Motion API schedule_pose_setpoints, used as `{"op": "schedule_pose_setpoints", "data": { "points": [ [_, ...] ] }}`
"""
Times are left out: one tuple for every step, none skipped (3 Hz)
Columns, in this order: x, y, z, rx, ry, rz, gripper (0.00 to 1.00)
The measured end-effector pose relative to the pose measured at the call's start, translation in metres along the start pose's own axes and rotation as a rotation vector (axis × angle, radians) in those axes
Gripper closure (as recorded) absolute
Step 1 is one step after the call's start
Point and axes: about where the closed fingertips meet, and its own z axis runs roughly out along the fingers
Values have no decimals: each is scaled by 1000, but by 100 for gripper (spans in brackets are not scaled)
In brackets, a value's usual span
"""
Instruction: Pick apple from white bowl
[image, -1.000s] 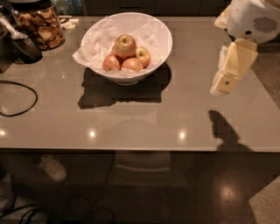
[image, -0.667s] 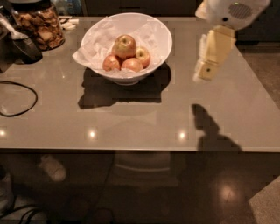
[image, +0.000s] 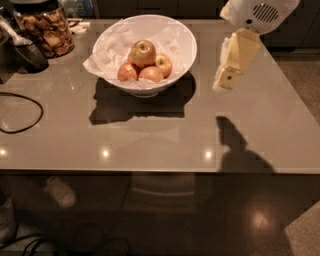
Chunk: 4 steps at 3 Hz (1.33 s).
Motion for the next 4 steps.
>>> {"op": "schedule_pose_setpoints", "data": {
  "points": [
    [-19,-24,20,-11,4,6,0],
    [-55,-58,40,-17,11,-21,0],
    [-76,-72,41,2,-20,-58,0],
    [-79,-74,41,10,-31,-59,0]
  ]
}}
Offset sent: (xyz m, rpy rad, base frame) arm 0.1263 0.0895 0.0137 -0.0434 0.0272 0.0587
